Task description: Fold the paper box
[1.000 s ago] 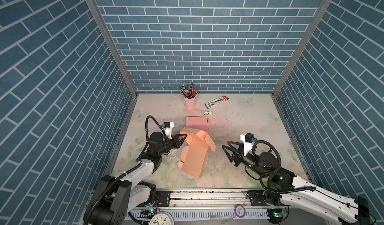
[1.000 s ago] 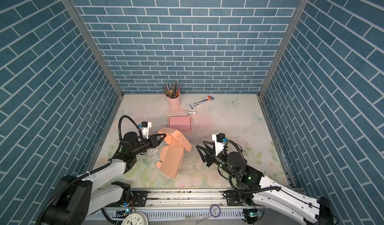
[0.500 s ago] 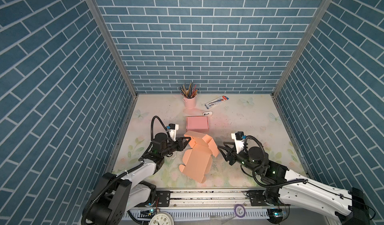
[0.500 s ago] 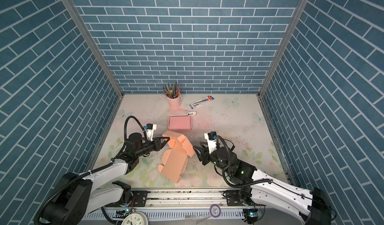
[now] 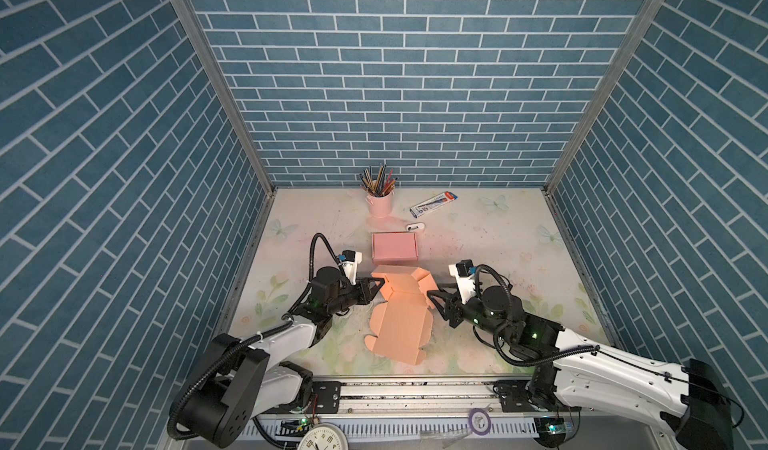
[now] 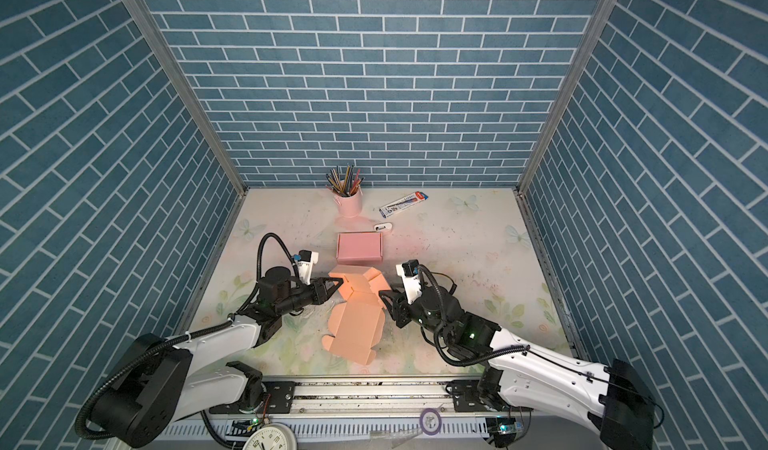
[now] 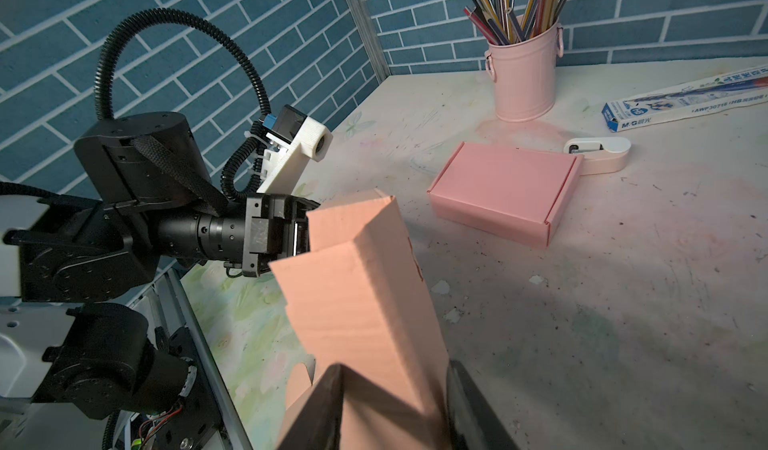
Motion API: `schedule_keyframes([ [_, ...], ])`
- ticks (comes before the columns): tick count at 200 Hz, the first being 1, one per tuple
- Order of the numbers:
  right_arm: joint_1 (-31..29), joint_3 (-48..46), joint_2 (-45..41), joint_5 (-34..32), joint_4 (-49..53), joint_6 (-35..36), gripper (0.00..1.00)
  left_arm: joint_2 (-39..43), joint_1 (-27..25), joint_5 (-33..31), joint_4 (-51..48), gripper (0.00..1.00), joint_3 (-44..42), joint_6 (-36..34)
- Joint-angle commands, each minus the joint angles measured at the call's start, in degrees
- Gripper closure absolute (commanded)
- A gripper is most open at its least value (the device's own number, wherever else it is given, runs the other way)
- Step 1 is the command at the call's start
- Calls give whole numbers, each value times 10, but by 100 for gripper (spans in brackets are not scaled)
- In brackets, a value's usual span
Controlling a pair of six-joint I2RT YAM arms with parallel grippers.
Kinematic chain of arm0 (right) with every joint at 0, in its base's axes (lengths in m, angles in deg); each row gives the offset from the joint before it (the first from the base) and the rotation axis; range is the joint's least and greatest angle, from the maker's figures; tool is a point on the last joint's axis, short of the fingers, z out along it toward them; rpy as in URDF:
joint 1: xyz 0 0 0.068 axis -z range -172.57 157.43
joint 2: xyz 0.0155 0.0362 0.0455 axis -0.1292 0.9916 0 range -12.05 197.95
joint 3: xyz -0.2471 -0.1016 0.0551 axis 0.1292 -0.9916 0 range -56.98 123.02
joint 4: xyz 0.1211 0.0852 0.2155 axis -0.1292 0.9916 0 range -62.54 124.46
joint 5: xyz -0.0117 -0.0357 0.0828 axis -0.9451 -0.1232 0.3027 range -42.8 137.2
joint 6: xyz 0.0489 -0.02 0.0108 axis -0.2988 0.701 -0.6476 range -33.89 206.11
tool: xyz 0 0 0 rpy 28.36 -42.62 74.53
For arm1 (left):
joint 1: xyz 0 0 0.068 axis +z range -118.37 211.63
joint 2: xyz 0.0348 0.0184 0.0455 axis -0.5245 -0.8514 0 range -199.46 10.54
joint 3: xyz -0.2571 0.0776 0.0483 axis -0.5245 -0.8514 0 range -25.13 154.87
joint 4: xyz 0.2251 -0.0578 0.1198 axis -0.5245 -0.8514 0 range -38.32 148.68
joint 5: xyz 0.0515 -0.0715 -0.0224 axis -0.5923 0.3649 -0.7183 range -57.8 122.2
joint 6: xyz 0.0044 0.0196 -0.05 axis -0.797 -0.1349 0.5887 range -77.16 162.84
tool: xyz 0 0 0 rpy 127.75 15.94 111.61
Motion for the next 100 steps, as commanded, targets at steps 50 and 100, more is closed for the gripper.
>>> schedule_keyframes([
  [50,-4,47,63,-2,-11,12,65,-21,-20,-34,23,82,8,5],
  [100,-30,96,127,-82,43,-6,60,-44,-30,-54,58,83,-2,33],
])
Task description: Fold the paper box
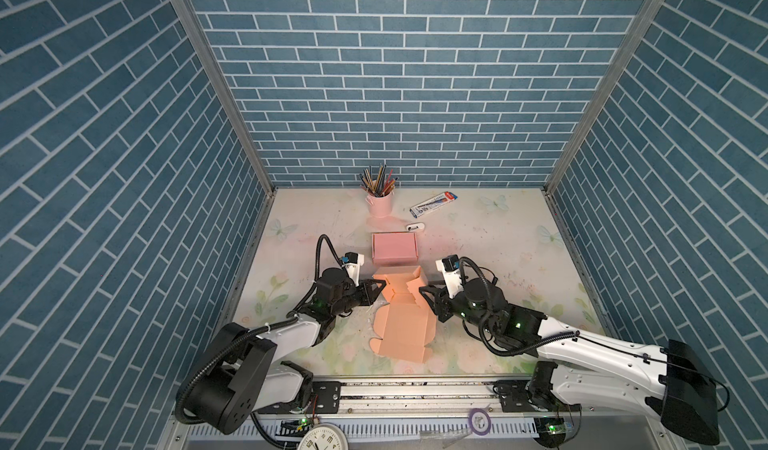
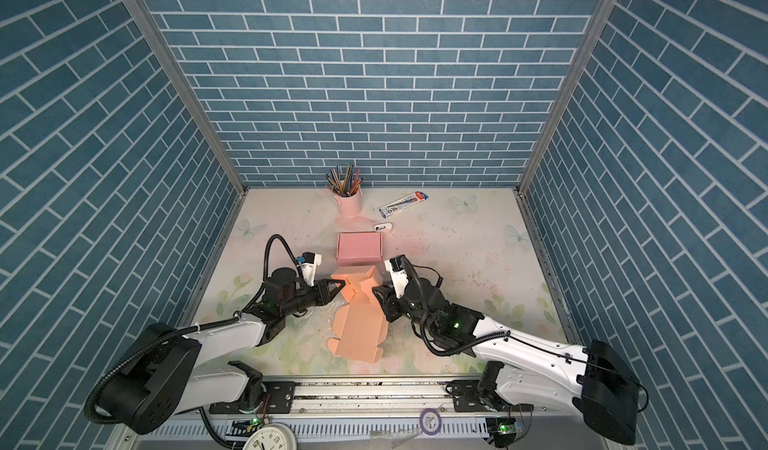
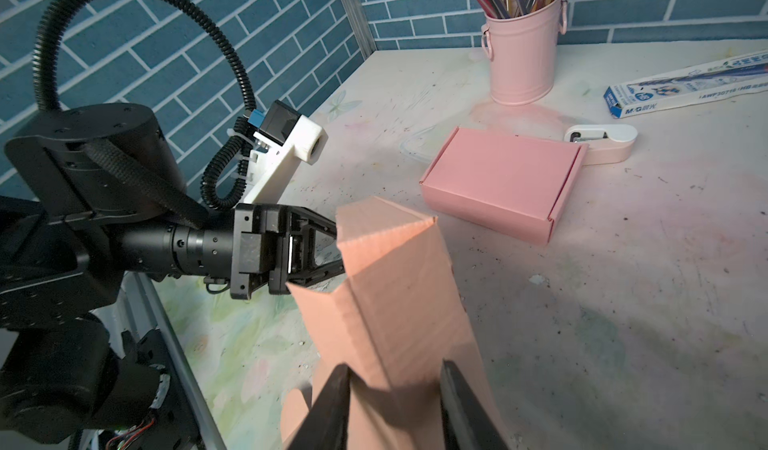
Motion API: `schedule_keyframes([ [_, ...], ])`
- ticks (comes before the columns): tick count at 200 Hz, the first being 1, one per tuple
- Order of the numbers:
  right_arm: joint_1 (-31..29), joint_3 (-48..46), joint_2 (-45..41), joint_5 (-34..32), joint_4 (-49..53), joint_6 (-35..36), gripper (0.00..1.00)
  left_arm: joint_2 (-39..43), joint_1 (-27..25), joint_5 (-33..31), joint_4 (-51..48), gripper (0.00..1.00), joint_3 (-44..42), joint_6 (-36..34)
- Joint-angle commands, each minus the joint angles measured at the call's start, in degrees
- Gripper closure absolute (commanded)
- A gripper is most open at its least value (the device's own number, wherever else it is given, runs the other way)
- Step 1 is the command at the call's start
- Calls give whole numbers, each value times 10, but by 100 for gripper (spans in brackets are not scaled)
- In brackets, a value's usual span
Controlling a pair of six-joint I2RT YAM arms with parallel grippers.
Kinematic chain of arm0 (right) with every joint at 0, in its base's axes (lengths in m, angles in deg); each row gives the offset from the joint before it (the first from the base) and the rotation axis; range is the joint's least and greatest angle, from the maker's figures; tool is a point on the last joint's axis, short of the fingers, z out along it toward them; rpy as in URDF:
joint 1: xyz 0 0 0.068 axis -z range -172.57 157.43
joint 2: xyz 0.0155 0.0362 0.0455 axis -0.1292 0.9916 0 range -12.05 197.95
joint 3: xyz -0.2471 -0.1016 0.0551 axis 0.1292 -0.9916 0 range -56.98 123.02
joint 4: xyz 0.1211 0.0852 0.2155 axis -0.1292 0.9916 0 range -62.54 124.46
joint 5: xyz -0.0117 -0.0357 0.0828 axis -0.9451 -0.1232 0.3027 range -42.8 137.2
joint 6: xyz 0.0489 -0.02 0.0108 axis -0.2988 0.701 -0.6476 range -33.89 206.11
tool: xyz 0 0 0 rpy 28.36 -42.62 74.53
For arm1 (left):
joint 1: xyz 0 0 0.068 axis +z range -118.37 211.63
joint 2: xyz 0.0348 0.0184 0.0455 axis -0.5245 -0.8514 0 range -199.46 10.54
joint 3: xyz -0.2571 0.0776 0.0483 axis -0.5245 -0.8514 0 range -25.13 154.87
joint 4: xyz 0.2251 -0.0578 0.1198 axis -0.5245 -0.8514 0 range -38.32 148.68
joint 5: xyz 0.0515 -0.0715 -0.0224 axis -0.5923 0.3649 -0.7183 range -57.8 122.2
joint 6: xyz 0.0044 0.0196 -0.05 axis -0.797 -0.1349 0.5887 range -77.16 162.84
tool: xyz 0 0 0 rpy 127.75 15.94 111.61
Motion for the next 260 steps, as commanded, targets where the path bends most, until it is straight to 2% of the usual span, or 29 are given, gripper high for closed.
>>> schedule_keyframes([
  [1,-15,33,29,-54,28,-7,60,-4,-9,-18,36,83,-2,17],
  [59,-44,134,126,-162,152,-19,62,0,-21,-50,42,83,-9,37],
  [115,-60,184,178,-228,207,-21,62,1,-33,-71,40,84,-6,46],
  [199,-88,297,290,-381,359,-54,67,-2,-60,-109,20,84,15,56],
  [232,-89,353,346,-427,442,-90,76,-4,-70,-121,14,84,24,58],
  [260,-89,368,365,-444,460,-102,86,-8,-81,-128,13,84,31,60],
])
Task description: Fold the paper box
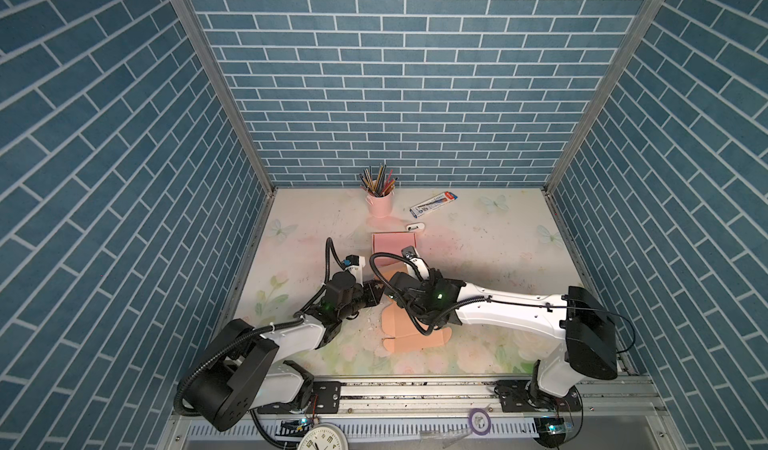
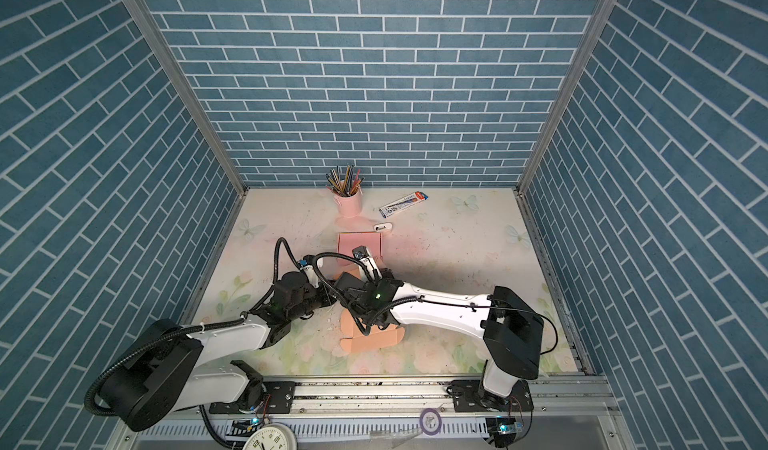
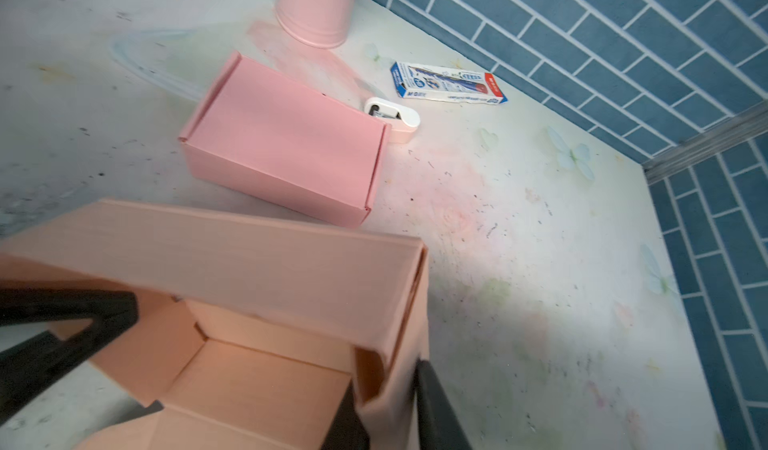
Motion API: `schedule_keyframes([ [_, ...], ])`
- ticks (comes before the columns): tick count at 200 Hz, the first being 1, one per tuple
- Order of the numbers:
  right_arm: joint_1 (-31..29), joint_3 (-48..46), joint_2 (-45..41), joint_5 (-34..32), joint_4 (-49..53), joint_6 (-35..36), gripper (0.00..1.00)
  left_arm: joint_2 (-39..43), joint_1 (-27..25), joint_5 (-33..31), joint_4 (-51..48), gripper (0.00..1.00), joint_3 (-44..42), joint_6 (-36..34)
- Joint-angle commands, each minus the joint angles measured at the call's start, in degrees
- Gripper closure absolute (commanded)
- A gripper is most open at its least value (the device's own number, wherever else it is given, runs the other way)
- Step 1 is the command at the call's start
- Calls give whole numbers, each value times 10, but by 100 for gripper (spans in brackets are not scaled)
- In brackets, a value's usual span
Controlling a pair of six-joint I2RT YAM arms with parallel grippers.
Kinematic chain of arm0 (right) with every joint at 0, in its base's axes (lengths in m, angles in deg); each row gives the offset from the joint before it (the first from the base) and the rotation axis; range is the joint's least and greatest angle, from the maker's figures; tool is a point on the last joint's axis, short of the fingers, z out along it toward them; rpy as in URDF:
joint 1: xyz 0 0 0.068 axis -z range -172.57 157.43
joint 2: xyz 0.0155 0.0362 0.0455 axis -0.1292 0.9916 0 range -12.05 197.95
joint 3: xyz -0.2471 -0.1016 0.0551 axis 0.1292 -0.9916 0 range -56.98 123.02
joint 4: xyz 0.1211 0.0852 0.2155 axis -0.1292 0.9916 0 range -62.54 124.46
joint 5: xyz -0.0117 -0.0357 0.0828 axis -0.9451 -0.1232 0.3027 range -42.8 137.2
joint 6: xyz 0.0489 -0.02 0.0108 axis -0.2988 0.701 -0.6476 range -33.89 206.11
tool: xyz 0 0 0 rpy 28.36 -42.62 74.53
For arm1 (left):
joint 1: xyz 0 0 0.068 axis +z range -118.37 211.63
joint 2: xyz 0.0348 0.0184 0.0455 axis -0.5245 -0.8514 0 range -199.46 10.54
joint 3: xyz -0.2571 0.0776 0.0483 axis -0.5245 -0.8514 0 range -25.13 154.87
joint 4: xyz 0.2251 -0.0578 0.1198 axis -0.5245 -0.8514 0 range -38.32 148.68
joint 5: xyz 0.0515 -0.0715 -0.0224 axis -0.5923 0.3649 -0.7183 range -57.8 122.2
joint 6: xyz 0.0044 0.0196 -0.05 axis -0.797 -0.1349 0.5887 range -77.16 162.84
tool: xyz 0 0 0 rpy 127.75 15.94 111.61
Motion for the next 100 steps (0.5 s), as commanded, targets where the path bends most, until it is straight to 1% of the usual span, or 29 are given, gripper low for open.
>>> schedule_keyframes([
  [1,-6,14,17,-28,56,-43,87,-3,-16,0,26,84,26,10],
  [25,-6,10,13,-31,53,-47,94,-8,-26,-6,29,84,28,11],
  [44,-6,6,10,-35,51,-48,95,-12,-30,-9,34,84,28,13],
  [55,-6,7,9,-40,55,-52,94,-15,-32,-11,36,84,28,14],
  [81,-6,8,11,-55,70,-68,85,-18,-36,-12,40,84,28,16],
  [100,-6,8,11,-65,78,-79,82,-16,-41,-16,39,84,27,17],
])
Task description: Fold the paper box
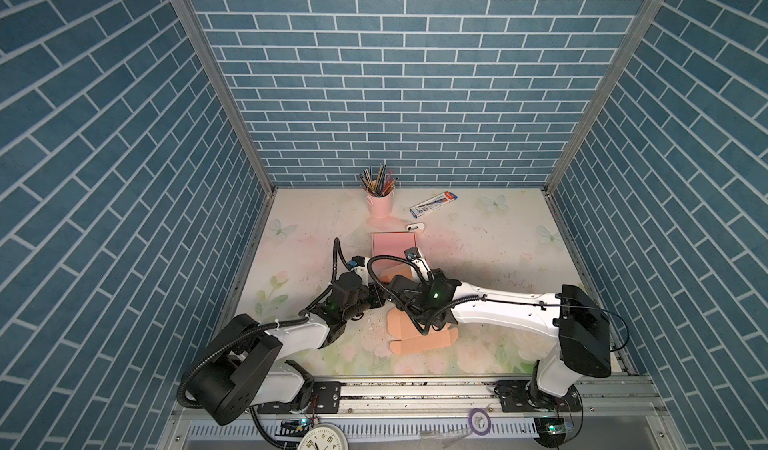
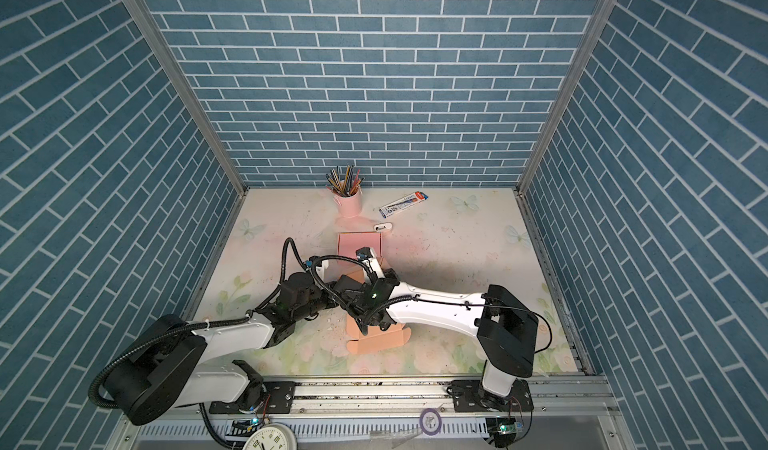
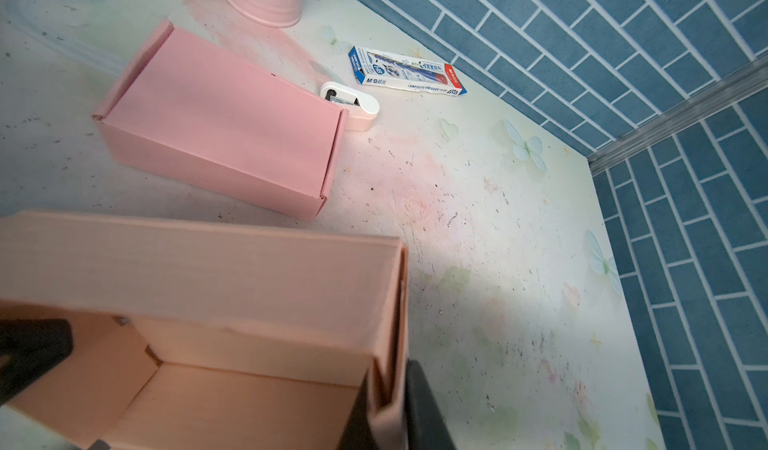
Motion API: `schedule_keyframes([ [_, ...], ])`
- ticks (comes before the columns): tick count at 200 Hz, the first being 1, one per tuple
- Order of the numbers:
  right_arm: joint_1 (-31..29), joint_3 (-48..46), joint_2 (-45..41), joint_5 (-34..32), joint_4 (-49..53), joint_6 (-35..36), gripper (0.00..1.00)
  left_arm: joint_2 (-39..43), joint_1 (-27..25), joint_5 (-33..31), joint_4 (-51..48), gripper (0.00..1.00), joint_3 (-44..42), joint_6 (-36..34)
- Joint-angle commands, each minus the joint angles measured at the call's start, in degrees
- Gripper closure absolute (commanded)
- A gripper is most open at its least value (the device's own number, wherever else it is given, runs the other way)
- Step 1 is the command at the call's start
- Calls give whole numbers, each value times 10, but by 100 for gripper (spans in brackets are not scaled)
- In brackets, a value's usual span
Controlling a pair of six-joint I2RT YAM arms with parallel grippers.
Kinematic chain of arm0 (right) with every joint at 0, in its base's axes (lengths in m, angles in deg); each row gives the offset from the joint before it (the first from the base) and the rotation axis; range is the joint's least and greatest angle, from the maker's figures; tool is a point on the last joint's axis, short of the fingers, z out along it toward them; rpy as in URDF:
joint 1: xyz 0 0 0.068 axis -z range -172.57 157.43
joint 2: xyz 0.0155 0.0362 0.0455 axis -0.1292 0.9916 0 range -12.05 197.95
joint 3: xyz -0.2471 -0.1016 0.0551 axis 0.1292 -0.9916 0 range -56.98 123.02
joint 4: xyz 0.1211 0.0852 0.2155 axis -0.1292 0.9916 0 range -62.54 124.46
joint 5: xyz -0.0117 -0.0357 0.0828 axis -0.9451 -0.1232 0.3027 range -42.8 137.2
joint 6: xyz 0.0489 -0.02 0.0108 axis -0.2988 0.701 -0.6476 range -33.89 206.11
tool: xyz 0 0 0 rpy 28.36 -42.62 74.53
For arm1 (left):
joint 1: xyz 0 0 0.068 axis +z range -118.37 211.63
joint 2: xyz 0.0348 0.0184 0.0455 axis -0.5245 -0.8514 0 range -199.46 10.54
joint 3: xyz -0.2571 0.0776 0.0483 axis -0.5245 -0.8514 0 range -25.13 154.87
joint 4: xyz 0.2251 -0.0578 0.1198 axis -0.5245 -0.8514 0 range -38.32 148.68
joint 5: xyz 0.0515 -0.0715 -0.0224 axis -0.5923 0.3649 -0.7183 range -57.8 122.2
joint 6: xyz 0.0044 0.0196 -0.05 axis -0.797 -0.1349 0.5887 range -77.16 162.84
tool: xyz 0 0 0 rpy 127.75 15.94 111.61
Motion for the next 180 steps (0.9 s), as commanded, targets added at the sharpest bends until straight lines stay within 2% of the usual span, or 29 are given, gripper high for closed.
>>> schedule_keyframes([
  [1,-4,5,3,-26,26,-45,82,0,-9,-2,38,84,16,8],
  [45,-1,2,8,-34,38,-57,81,7,-16,-8,35,84,12,7],
  [101,0,4,14,-43,54,-65,100,15,-23,-17,31,84,10,9],
  [152,-1,20,34,-57,95,-97,100,15,-27,-24,29,84,16,9],
  [180,-4,1,2,-53,59,-85,87,12,-29,-29,27,84,16,7],
])
